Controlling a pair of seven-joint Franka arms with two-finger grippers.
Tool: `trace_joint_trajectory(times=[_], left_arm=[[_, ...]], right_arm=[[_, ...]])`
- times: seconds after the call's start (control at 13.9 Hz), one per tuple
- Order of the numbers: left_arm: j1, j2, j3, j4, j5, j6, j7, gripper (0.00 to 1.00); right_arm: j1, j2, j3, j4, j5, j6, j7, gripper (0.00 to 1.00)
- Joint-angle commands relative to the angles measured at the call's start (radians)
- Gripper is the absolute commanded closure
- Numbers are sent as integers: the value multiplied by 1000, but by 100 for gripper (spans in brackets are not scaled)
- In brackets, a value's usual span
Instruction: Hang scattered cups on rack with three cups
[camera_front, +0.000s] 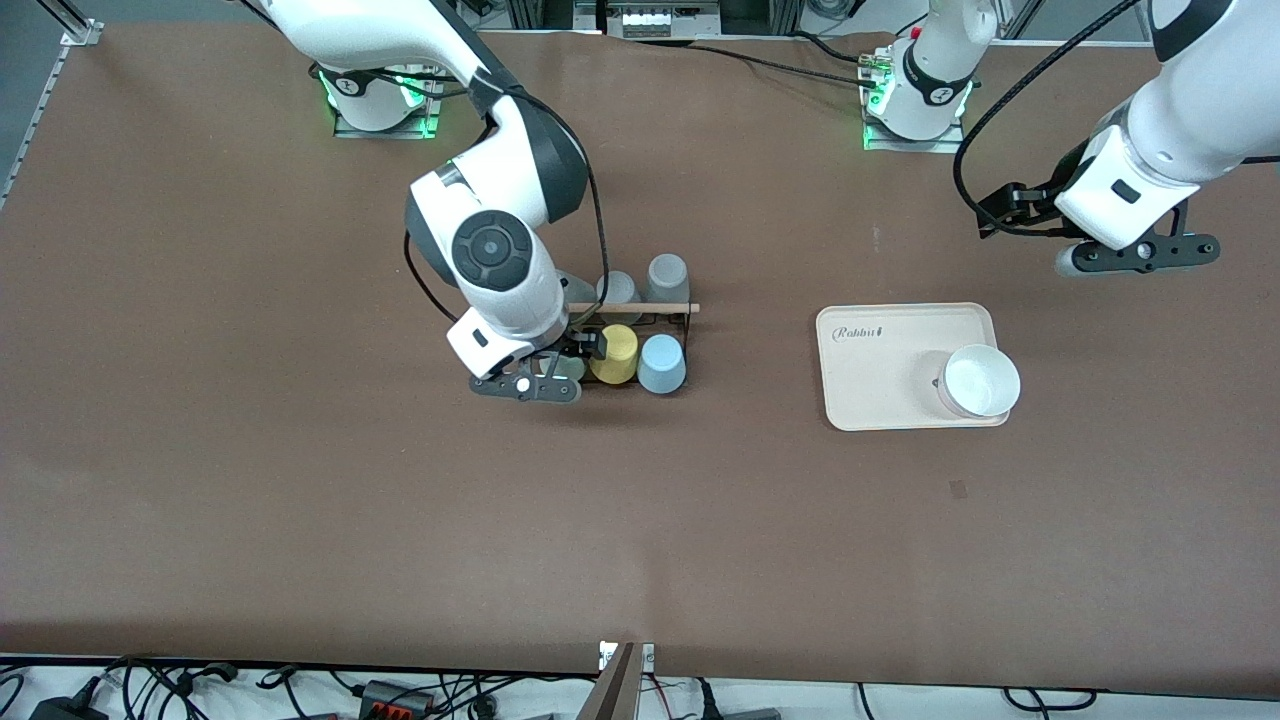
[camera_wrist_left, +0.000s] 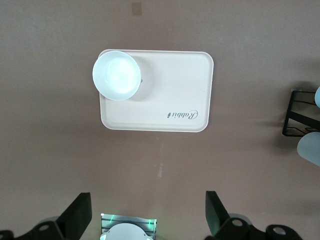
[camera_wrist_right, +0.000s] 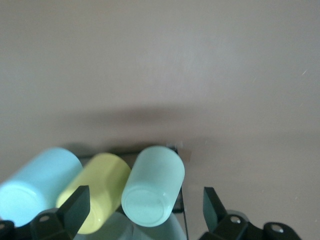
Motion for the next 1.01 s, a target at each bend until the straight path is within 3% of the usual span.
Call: trace_joint_trajectory(times=[0.0,0.22,0.5,0.65,0.93], left_arm=[[-2,16,-13,49,-3,-23,20,0],[4,16,-13,49,-5,-24,20,0],[6,17,-8,49,-8,-25,59,0],[6,17,-7,49,-6,-25,60,0],[6,16,-7,49,-6,-25,60,0]], right_arm=[[-96,-32,-2,94,-2,-94,-18,0],[-221,-111,2,103,-2,-183,-86,0],[-309,-220,-10,77,-40,-315,-267,0],[-338,-311,-11,-18,-101,-322,-341,0],[-459,-464,-10,-194,-100,-305,-504,0]])
